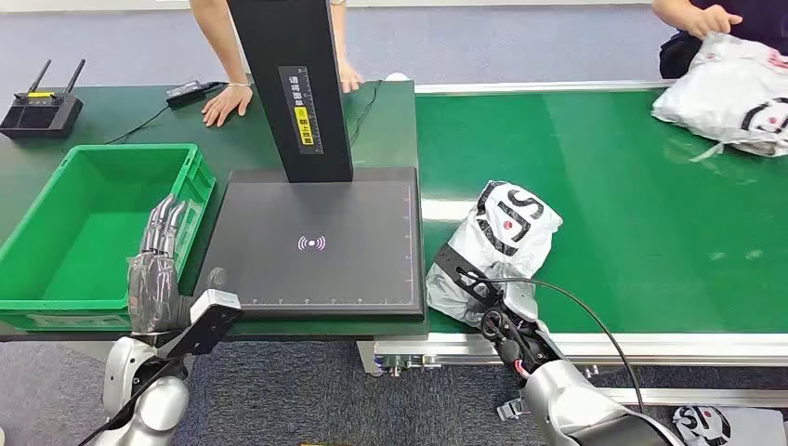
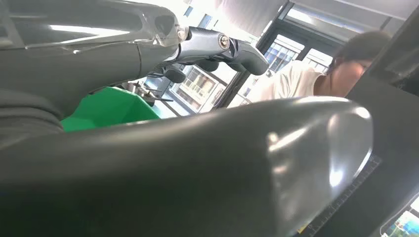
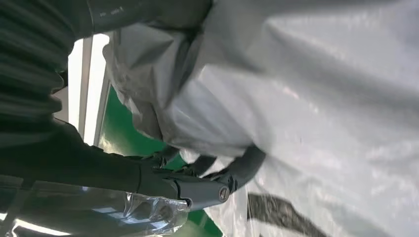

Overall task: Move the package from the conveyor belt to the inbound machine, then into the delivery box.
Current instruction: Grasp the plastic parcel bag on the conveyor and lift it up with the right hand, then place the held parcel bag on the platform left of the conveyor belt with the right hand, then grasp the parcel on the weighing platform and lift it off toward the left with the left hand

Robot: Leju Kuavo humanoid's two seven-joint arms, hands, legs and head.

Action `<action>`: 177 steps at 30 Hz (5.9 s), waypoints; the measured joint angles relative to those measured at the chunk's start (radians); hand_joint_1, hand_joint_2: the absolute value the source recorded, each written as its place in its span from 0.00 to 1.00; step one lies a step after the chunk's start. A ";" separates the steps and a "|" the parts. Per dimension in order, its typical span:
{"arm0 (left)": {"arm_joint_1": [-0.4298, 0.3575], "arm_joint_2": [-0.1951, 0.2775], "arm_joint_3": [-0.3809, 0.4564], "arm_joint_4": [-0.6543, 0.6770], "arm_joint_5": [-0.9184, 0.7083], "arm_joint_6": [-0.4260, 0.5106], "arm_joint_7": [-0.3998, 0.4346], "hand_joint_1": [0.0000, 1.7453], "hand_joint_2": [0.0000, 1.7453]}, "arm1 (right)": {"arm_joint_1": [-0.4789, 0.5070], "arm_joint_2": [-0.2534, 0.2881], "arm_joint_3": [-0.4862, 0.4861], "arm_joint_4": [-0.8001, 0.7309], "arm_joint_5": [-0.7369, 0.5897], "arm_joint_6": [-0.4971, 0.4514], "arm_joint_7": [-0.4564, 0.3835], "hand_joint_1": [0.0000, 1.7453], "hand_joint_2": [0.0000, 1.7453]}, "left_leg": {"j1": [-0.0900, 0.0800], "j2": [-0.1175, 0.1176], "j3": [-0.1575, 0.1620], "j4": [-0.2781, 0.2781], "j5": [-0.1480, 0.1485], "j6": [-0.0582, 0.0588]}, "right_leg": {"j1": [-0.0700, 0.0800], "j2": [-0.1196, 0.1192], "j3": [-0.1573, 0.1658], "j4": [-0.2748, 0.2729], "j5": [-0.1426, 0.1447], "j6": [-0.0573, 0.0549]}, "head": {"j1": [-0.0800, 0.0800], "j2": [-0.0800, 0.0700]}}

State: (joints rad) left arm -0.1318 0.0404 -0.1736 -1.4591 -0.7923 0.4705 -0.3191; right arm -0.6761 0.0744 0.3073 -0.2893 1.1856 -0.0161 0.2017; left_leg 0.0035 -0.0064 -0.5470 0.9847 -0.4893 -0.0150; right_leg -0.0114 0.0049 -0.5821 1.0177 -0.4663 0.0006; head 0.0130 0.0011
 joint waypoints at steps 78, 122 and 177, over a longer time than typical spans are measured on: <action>-0.023 -0.035 0.341 0.282 0.139 -0.142 0.018 0.00 0.00 | 0.097 0.241 0.430 -0.672 -0.418 -0.228 0.141 0.07 0.50 | 0.002 0.000 -0.002 0.000 0.000 -0.001 | 0.002 0.000 -0.001 0.000 0.000 -0.001 | 0.000 0.000; -0.686 -0.211 -0.139 0.979 -0.071 -0.181 0.038 0.00 1.00 | 0.125 0.023 0.084 -1.014 -0.234 -0.444 0.141 0.00 0.00 | 0.000 -0.005 -0.008 0.004 0.006 0.004 | 0.000 -0.004 -0.004 -0.002 0.007 0.005 | 0.000 0.000; -0.682 -0.072 0.008 1.177 0.020 -0.307 0.375 1.00 1.00 | 0.207 -0.023 0.309 -1.242 -0.063 -0.374 0.141 0.00 0.00 | 0.001 0.000 0.012 0.001 0.003 0.003 | 0.001 0.001 0.018 -0.002 0.006 0.003 | 0.000 0.000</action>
State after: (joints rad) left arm -0.8138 -0.0318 -0.1660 -0.2823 -0.7724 0.1635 0.0558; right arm -0.4691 0.0509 0.6160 -1.5314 1.1231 -0.3901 0.3429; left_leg 0.0043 -0.0060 -0.5345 0.9860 -0.4863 -0.0119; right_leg -0.0102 0.0055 -0.5644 1.0162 -0.4605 0.0041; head 0.0129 0.0011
